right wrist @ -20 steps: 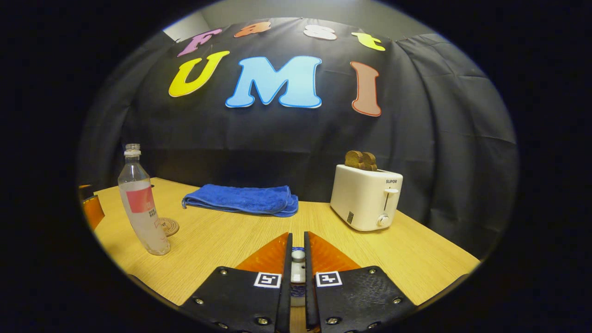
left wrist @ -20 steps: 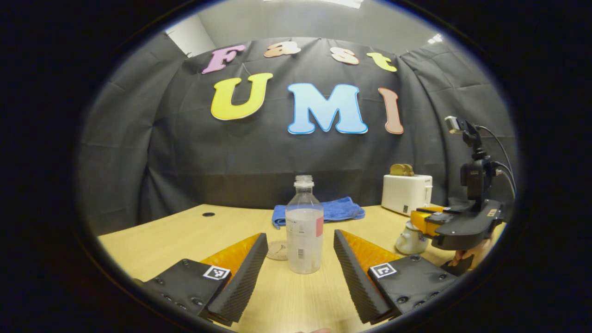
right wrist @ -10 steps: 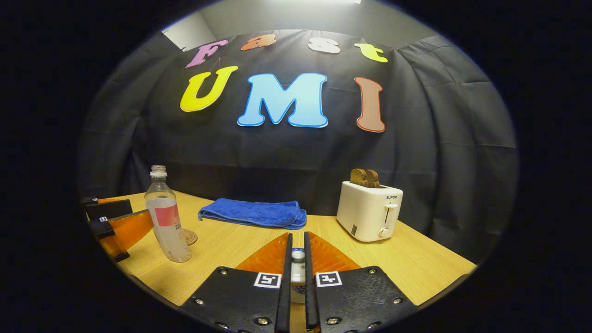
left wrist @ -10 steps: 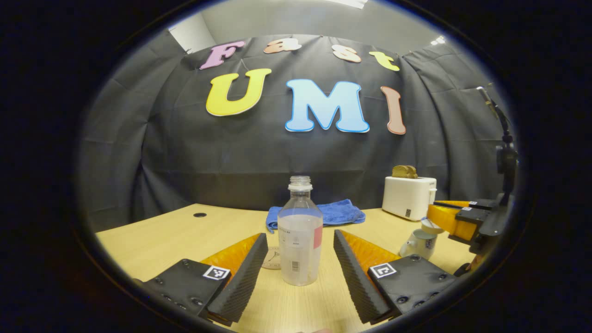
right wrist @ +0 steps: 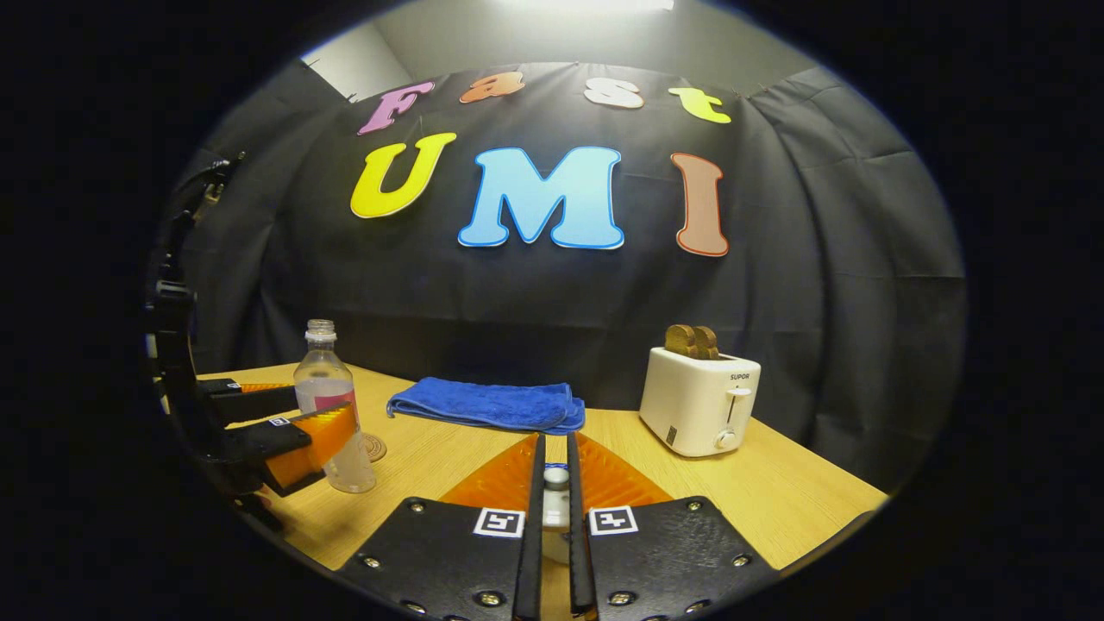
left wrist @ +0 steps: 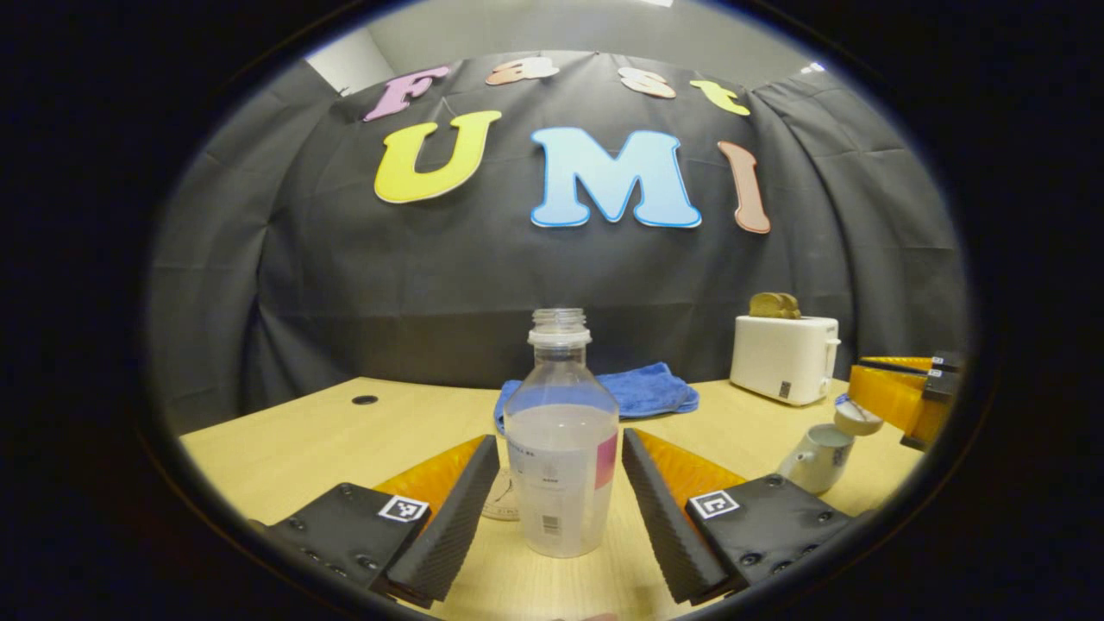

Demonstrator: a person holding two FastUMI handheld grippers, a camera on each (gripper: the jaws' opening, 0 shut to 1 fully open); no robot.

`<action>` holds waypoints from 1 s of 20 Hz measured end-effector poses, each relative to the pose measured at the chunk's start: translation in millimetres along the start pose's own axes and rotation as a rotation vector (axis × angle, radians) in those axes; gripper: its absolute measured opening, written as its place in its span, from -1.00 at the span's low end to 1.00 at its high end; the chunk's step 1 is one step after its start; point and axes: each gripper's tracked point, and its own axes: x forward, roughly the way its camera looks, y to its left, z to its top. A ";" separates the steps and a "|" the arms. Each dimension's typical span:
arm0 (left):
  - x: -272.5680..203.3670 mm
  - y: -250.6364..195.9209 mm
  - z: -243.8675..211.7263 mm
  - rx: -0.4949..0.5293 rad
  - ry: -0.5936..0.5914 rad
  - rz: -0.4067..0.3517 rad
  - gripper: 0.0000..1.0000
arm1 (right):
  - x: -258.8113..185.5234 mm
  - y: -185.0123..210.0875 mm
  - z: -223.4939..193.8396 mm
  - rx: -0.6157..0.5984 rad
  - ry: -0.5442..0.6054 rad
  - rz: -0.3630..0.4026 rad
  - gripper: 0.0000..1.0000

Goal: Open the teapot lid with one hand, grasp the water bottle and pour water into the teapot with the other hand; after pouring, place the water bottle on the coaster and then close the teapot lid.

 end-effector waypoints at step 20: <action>6.4 -42.9 23.4 0.355 -0.025 -0.067 0.72 | -143.7 4.6 -15.2 0.096 0.013 0.040 -0.74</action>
